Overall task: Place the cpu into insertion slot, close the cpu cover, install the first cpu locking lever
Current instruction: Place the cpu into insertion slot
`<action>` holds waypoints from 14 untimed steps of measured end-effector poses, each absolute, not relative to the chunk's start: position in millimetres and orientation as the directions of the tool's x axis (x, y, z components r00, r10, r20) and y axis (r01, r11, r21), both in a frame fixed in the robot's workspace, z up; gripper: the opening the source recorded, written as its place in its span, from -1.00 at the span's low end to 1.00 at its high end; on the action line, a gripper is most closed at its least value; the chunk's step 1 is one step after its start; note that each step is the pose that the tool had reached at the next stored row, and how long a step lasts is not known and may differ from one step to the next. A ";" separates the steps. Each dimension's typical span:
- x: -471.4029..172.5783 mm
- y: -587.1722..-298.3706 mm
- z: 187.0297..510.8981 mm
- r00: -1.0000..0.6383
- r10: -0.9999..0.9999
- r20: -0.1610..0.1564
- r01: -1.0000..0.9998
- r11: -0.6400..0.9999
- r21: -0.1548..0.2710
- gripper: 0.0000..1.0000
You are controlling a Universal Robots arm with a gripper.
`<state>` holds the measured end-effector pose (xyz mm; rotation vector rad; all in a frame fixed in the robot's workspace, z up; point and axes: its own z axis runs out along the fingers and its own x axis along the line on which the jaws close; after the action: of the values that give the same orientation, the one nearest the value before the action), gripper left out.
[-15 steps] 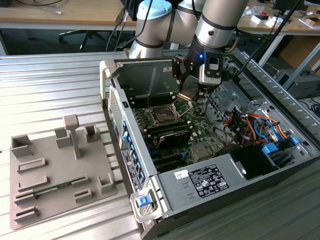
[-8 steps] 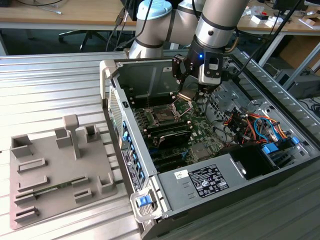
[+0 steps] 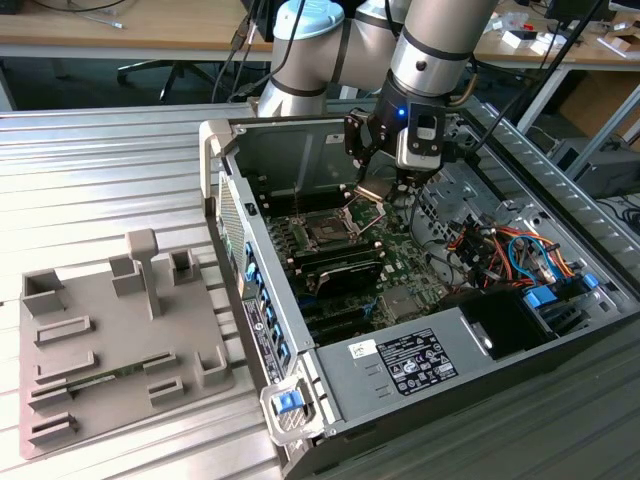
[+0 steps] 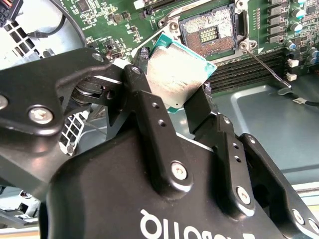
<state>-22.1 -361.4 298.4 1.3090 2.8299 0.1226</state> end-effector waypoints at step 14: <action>-22.1 -361.4 298.3 -0.634 0.773 0.014 0.772 0.631 0.080 0.09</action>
<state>-22.1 -361.4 298.3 1.3343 2.8173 0.1221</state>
